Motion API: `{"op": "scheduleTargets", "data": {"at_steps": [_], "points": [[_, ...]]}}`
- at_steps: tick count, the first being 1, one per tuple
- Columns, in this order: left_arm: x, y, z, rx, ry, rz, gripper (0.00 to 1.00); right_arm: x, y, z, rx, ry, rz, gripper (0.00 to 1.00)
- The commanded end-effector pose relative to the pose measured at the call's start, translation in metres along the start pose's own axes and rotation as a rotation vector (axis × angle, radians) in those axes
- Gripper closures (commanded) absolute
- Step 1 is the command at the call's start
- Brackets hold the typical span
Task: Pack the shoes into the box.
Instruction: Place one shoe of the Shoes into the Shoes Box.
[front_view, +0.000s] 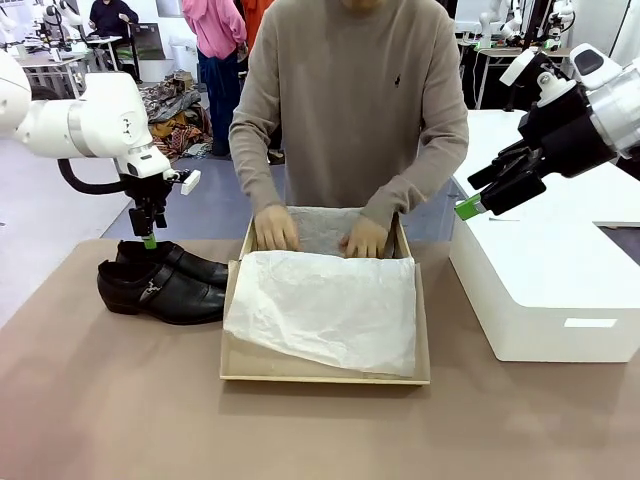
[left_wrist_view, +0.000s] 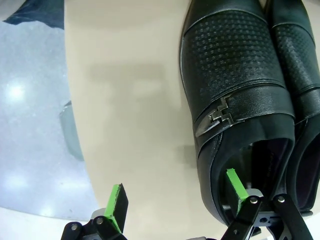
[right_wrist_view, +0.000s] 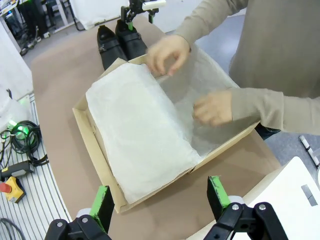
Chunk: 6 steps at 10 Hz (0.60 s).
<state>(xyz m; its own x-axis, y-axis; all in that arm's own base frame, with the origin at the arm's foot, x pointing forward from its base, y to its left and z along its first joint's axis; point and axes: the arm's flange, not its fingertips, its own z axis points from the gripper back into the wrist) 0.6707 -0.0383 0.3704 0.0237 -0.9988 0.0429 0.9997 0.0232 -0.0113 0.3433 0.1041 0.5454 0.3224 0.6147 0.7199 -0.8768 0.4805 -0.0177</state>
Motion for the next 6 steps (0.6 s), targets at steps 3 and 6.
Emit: {"op": "scheduleTargets", "data": {"at_steps": [3, 6], "points": [[-0.005, 0.009, -0.009, -0.042, 0.030, -0.012, 0.00, 0.000, -0.002, -0.002, 0.014, -0.019, 0.011, 0.00], [-0.004, 0.011, -0.017, -0.073, 0.026, 0.001, 0.00, 0.000, -0.002, -0.002, 0.014, -0.019, 0.011, 0.00]]}}
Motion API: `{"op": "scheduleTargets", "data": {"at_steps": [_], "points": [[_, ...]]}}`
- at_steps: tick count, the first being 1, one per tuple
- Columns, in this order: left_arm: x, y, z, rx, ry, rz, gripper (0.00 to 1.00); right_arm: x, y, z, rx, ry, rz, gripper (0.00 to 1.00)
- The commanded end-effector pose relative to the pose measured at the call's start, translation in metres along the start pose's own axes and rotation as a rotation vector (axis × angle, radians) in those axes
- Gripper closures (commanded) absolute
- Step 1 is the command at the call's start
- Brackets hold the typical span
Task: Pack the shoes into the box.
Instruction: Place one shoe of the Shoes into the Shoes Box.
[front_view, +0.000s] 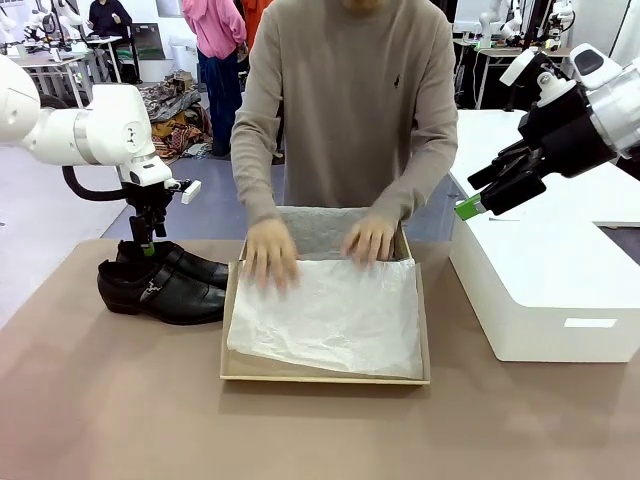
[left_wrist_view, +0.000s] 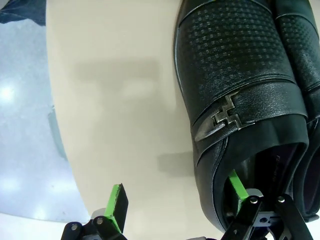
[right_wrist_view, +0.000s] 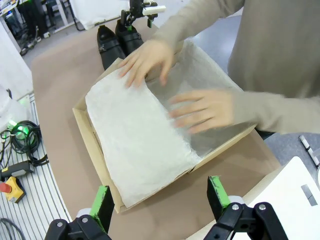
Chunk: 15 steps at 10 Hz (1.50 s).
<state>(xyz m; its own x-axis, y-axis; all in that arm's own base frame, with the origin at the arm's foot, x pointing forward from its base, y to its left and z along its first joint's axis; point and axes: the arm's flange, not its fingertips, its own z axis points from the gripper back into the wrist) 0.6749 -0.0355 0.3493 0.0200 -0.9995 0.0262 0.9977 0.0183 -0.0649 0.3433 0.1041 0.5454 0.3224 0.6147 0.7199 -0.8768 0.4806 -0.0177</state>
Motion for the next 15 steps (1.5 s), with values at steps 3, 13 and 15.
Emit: {"op": "scheduleTargets", "data": {"at_steps": [3, 13, 15], "points": [[0.0013, 0.0077, -0.0001, -0.048, 0.011, 0.009, 0.00, -0.0002, -0.0022, -0.0016, 0.014, -0.019, 0.011, 0.00], [-0.0016, 0.0089, 0.0013, -0.072, 0.008, 0.009, 1.00, -0.0002, -0.0022, -0.0016, 0.014, -0.019, 0.011, 0.00], [-0.0029, 0.0053, 0.0082, -0.060, 0.017, -0.004, 1.00, -0.0002, -0.0022, -0.0016, 0.014, -0.019, 0.011, 0.00]]}}
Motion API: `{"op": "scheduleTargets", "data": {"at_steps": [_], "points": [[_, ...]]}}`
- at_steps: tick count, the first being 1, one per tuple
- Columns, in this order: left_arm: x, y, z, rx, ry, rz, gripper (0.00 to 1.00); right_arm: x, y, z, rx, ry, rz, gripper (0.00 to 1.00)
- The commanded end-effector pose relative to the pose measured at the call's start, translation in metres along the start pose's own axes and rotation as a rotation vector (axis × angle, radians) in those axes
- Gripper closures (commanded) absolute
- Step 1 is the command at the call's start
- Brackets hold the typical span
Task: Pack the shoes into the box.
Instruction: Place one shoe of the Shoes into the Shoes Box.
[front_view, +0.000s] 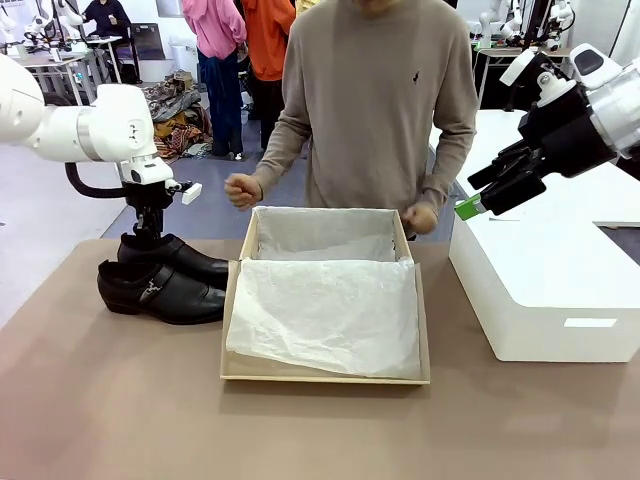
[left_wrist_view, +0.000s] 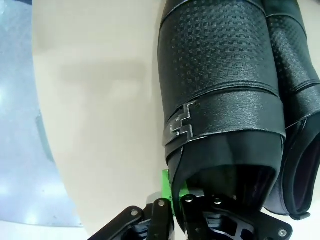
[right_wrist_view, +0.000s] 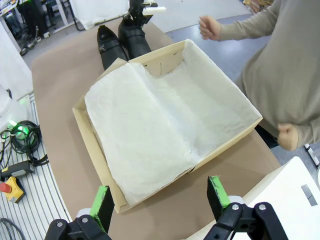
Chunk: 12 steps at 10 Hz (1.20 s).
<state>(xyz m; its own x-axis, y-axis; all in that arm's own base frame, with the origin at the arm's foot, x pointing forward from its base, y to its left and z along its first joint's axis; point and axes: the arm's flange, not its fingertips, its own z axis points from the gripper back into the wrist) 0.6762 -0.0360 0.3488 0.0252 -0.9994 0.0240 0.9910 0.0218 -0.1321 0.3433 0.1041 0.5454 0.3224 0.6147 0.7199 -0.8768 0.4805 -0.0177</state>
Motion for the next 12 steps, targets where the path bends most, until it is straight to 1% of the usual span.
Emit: {"op": "scheduleTargets", "data": {"at_steps": [1, 5, 6, 7, 10, 12], "points": [[-0.005, -0.002, 0.016, 0.022, 0.020, -0.016, 1.00, 0.000, -0.002, -0.002, 0.014, -0.019, 0.011, 0.00], [-0.017, -0.010, 0.040, 0.074, 0.041, 0.034, 1.00, 0.000, -0.002, -0.002, 0.014, -0.019, 0.011, 0.00], [-0.022, -0.009, 0.050, 0.074, 0.027, 0.049, 1.00, 0.000, -0.002, -0.002, 0.014, -0.019, 0.011, 0.00], [-0.029, -0.006, 0.065, 0.099, 0.018, 0.062, 1.00, 0.000, -0.002, -0.002, 0.014, -0.019, 0.011, 0.00], [-0.040, -0.006, 0.123, 0.179, 0.047, 0.122, 1.00, 0.000, -0.002, -0.002, 0.014, -0.019, 0.011, 0.00], [-0.032, -0.016, 0.149, 0.201, 0.035, 0.132, 1.00, 0.000, -0.002, -0.002, 0.014, -0.019, 0.011, 0.00]]}}
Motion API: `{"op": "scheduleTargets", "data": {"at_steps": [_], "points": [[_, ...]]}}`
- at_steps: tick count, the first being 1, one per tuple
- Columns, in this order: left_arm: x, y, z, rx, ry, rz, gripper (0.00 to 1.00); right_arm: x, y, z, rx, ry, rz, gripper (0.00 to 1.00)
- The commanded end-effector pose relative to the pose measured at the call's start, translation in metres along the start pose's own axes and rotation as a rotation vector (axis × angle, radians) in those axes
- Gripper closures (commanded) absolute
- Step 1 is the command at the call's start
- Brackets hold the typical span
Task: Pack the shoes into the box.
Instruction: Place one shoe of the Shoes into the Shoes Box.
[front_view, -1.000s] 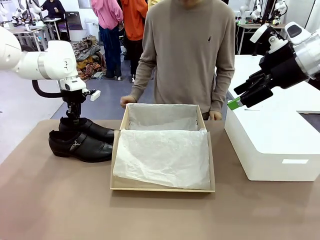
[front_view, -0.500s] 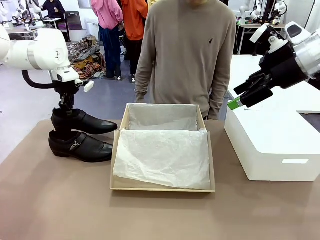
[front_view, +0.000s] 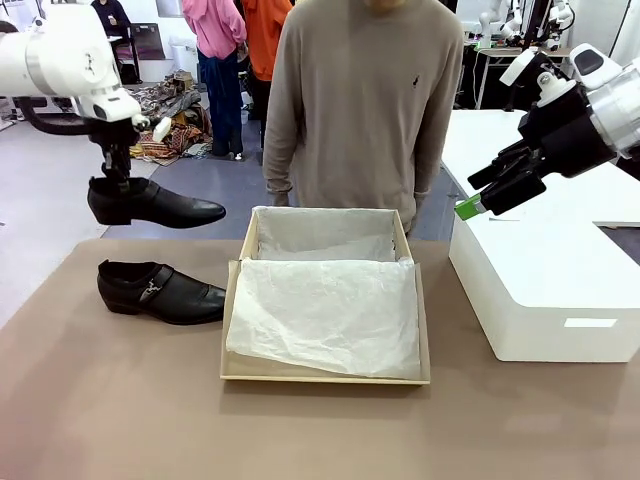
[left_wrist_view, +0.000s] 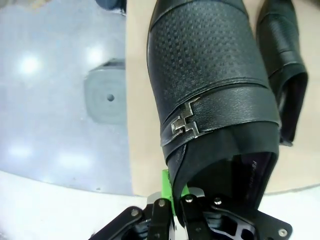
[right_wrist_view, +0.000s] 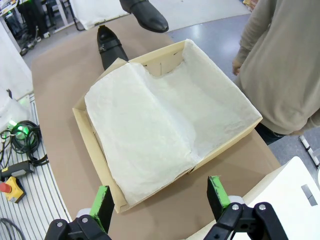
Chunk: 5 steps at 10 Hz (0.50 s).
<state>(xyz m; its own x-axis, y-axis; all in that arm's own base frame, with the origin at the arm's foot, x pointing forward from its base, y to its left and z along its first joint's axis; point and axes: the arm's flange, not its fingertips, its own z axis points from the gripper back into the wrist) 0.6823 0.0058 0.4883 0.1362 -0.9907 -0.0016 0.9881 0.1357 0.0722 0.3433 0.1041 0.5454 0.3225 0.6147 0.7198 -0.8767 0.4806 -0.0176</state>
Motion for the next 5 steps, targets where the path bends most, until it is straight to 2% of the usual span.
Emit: {"op": "scheduleTargets", "data": {"at_steps": [1, 5], "points": [[0.015, -0.010, 0.022, 0.009, 0.007, 0.000, 1.00, 0.000, -0.002, -0.002, 0.014, -0.019, 0.011, 0.00], [0.068, -0.054, 0.051, 0.040, -0.030, -0.008, 1.00, 0.000, -0.002, -0.002, 0.014, -0.019, 0.011, 0.00]]}}
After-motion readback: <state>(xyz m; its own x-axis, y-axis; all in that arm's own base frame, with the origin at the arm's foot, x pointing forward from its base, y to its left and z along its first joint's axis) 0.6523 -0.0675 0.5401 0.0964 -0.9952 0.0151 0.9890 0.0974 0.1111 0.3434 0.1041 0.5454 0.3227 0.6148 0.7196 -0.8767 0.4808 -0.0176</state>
